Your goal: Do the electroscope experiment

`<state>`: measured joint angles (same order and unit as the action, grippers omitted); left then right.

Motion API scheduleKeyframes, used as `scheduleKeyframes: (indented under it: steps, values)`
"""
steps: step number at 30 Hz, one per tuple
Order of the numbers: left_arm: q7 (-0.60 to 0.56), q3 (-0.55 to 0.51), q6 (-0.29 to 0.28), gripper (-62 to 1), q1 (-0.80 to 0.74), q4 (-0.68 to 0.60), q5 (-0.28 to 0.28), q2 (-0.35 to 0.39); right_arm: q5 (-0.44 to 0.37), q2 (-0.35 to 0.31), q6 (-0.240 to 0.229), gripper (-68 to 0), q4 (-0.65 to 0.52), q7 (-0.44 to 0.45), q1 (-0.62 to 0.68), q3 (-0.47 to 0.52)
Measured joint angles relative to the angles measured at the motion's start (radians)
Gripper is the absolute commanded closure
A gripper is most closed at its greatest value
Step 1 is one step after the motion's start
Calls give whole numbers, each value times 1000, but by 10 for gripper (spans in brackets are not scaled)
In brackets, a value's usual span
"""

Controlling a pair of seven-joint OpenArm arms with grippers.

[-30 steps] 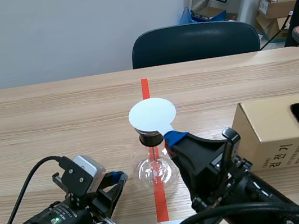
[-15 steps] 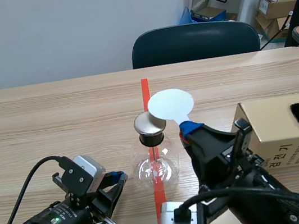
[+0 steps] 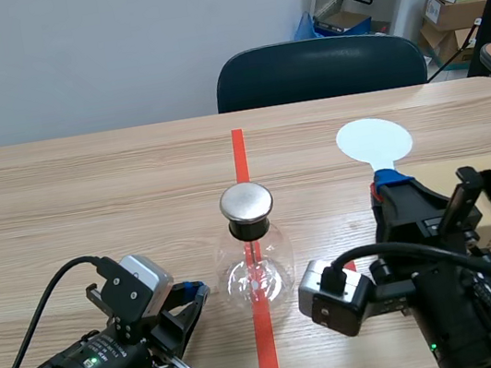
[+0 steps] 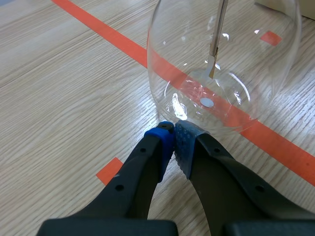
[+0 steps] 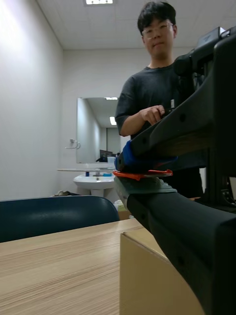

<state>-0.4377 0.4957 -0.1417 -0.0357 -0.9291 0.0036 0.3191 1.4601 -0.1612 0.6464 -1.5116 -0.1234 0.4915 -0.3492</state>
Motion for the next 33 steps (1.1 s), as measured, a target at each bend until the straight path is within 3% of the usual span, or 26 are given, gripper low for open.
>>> scheduleKeyframes:
  steps: [4, 9, 16, 24, 33]
  values:
    - [0, 0, 0, -44, 0, 0, 0, 0, 0, 0, 0, -17, 0, -39, 0, 0]
    - [0, 0, 0, -44, 0, 0, 0, 0, 0, 0, 0, -17, 0, -21, 0, 0]
    - [0, 0, 0, -44, 0, 0, 0, 0, 0, 0, 0, -17, 0, 148, 0, 0]
    - [0, 0, 0, -44, 0, 0, 0, 0, 0, 0, 0, -17, 0, 405, 0, 0]
    - [0, 0, 0, -44, 0, 0, 0, 0, 0, 0, 0, -17, 0, 567, 0, 0]
